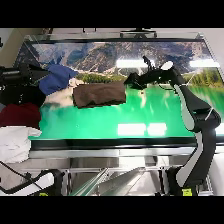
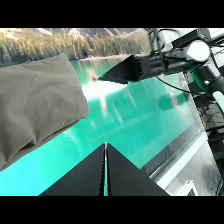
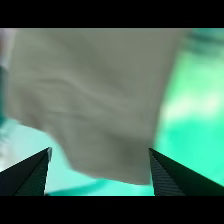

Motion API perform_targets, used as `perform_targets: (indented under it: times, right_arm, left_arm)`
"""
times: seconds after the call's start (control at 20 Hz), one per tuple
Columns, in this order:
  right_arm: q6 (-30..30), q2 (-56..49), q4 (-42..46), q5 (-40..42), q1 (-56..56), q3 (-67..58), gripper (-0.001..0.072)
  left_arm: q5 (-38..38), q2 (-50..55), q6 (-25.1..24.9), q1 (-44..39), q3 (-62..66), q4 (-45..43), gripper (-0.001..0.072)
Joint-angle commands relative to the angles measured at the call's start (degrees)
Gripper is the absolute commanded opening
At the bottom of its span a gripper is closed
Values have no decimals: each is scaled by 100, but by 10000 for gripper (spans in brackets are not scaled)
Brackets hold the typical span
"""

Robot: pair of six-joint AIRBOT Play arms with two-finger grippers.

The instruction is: Fold the shirts.

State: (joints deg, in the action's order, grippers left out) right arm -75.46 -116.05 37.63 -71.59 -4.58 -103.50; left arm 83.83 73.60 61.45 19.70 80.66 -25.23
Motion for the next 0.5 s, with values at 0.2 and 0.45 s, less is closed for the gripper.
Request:
perform_targets:
  times: [0.2, 0.45]
  right_arm:
    - [282, -682, -251, 498, -444, 0, 708]
    - [520, -752, -752, 931, -826, -15, 585]
  left_arm:
    - [-28, -15, 4, 9, -4, -17, 17]
    - [-26, -15, 4, 9, -4, -24, 17]
